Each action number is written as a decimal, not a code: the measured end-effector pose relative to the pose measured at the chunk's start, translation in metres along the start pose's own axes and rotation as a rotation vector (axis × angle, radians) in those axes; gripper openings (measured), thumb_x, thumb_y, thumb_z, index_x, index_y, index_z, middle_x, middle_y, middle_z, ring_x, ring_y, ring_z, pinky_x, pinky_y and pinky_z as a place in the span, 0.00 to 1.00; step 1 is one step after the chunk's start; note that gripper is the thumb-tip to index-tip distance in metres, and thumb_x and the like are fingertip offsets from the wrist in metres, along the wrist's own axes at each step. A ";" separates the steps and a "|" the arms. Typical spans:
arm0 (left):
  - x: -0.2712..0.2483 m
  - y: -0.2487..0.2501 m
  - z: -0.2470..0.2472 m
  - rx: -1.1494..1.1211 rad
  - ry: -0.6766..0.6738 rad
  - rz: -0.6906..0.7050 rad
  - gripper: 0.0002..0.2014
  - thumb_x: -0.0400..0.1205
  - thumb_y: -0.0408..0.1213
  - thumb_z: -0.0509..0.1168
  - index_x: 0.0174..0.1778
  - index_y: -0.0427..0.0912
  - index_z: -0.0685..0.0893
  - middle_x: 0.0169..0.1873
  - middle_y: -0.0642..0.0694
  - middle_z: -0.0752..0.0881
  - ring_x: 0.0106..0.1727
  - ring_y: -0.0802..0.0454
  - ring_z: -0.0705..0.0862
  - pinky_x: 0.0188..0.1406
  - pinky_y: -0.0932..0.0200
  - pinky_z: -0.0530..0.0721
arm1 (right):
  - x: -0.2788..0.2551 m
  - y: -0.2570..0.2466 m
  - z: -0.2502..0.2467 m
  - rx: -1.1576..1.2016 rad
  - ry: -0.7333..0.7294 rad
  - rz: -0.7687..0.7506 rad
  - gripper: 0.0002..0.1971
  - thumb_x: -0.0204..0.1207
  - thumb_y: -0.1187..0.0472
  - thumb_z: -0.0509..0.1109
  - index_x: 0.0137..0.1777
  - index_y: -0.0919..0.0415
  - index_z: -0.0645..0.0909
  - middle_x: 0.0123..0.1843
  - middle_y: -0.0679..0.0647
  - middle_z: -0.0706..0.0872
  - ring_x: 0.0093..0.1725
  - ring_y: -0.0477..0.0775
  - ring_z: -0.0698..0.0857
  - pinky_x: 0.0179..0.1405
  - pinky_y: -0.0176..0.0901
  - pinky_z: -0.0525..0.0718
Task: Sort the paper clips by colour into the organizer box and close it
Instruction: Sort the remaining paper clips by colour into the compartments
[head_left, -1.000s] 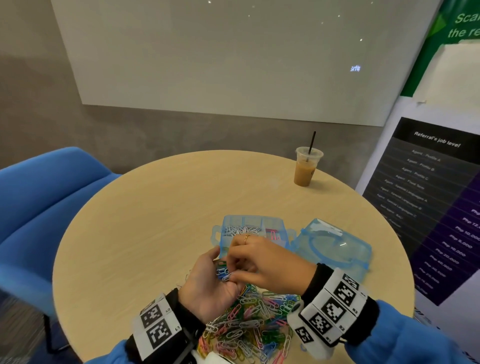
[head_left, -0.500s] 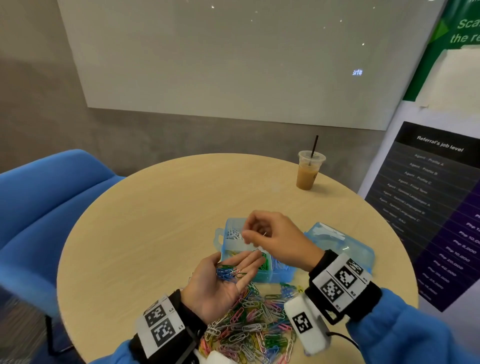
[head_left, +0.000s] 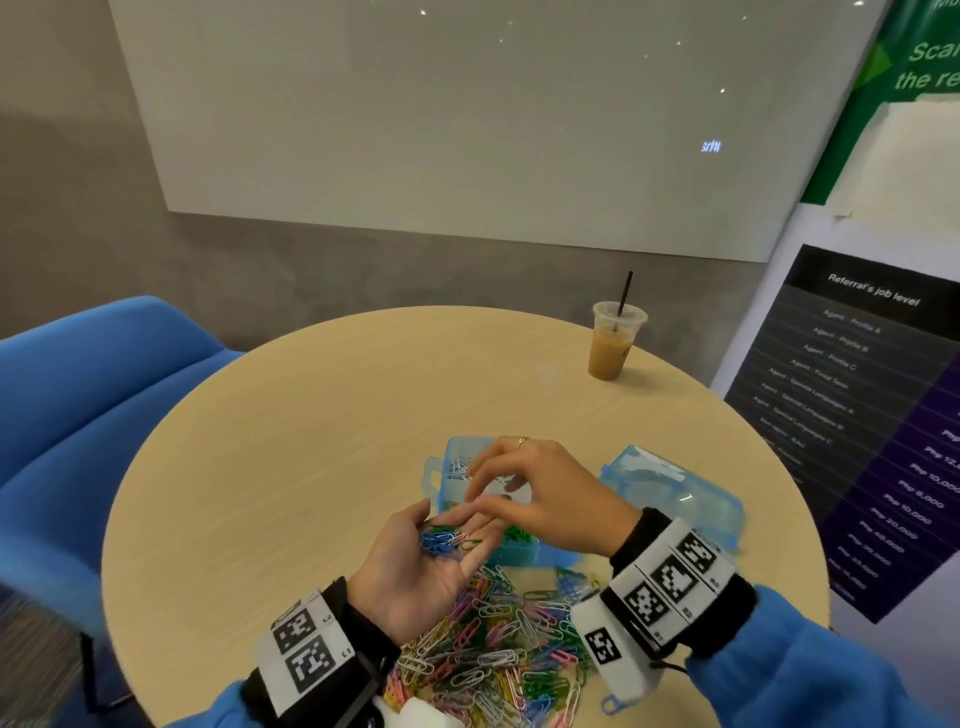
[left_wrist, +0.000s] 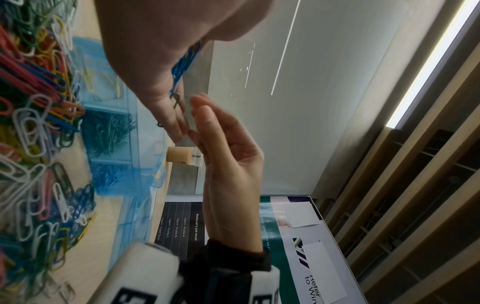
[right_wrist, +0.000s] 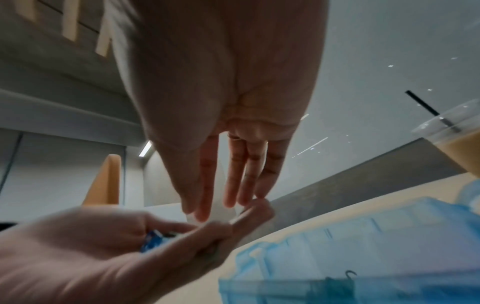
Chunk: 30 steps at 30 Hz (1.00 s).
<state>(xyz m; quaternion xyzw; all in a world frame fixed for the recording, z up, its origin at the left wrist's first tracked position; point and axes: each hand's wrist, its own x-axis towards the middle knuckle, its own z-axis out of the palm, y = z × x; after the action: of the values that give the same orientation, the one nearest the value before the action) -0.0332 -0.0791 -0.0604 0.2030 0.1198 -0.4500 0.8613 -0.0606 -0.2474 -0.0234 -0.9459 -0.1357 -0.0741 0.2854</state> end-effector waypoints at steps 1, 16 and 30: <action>0.000 -0.001 0.000 -0.011 -0.012 0.001 0.28 0.91 0.47 0.47 0.61 0.21 0.77 0.56 0.34 0.84 0.64 0.37 0.82 0.48 0.28 0.82 | -0.003 -0.004 0.002 -0.004 -0.032 -0.026 0.06 0.78 0.55 0.73 0.48 0.54 0.90 0.56 0.47 0.84 0.55 0.39 0.81 0.53 0.35 0.80; -0.001 -0.008 0.001 0.129 0.009 -0.050 0.33 0.91 0.50 0.45 0.61 0.20 0.80 0.63 0.29 0.84 0.59 0.33 0.87 0.48 0.31 0.82 | -0.004 0.000 -0.002 0.090 0.215 0.033 0.05 0.82 0.63 0.67 0.45 0.61 0.79 0.39 0.52 0.84 0.40 0.48 0.80 0.36 0.30 0.72; -0.007 -0.011 0.005 0.156 -0.047 -0.080 0.35 0.88 0.57 0.48 0.73 0.25 0.73 0.66 0.25 0.80 0.67 0.32 0.81 0.56 0.29 0.80 | -0.011 -0.005 0.003 0.035 -0.095 -0.067 0.04 0.77 0.56 0.74 0.49 0.51 0.90 0.54 0.48 0.82 0.56 0.42 0.80 0.58 0.41 0.77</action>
<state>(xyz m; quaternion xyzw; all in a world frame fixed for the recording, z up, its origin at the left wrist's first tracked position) -0.0461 -0.0820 -0.0560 0.2540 0.0721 -0.4967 0.8268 -0.0723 -0.2439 -0.0262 -0.9381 -0.1820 -0.0361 0.2924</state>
